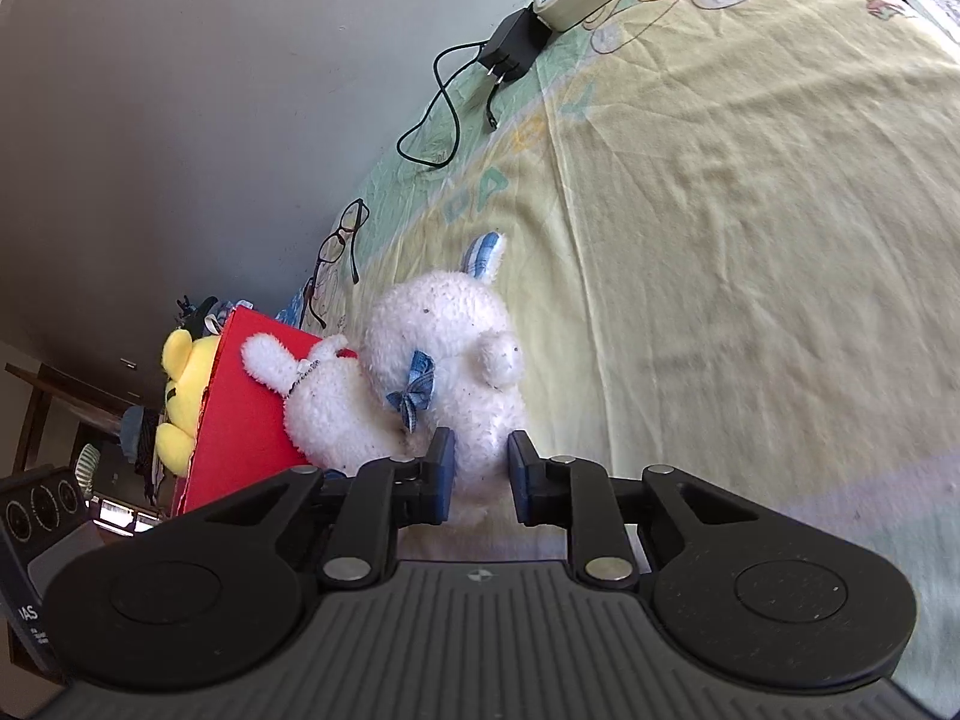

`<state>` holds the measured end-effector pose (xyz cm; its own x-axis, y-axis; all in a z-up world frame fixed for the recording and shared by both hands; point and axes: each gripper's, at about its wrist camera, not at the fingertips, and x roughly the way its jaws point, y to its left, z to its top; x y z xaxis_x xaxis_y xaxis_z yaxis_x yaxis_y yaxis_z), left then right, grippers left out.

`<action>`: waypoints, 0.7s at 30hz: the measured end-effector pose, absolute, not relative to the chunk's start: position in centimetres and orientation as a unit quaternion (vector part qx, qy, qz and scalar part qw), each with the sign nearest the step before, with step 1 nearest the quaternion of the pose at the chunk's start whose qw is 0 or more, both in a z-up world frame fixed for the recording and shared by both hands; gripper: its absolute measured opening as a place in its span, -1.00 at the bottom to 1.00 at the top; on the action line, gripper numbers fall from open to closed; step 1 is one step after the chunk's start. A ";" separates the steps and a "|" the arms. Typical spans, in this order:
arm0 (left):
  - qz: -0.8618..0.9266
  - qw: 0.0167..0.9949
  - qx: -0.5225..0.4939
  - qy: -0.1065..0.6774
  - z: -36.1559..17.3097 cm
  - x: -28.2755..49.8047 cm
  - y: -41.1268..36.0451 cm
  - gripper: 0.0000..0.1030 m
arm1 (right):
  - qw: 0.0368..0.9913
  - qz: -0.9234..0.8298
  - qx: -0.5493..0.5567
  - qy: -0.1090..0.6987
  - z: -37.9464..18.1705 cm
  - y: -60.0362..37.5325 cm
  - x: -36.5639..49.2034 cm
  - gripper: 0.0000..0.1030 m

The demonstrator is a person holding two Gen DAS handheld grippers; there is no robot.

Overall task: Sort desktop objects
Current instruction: 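Move the right gripper down to the white bunny with blue bow, then close the right gripper on the bow bunny and lift it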

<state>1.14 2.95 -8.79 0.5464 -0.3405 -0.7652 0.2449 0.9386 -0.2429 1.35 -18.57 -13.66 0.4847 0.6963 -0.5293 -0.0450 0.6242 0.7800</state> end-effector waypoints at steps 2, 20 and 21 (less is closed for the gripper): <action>-0.179 0.875 -0.063 0.446 -8.7 1.3 2.7 0.65 | 0.779 0.231 0.368 0.452 -13.9 -19.2 0.2 -0.59; -0.185 0.857 -0.087 0.474 -10.4 3.8 1.8 0.49 | 0.796 0.206 0.371 0.432 -13.8 -20.1 1.4 -0.18; -0.185 0.853 -0.091 0.479 -10.7 4.0 1.8 0.46 | 0.797 0.208 0.363 0.436 -13.9 -19.7 1.7 -0.15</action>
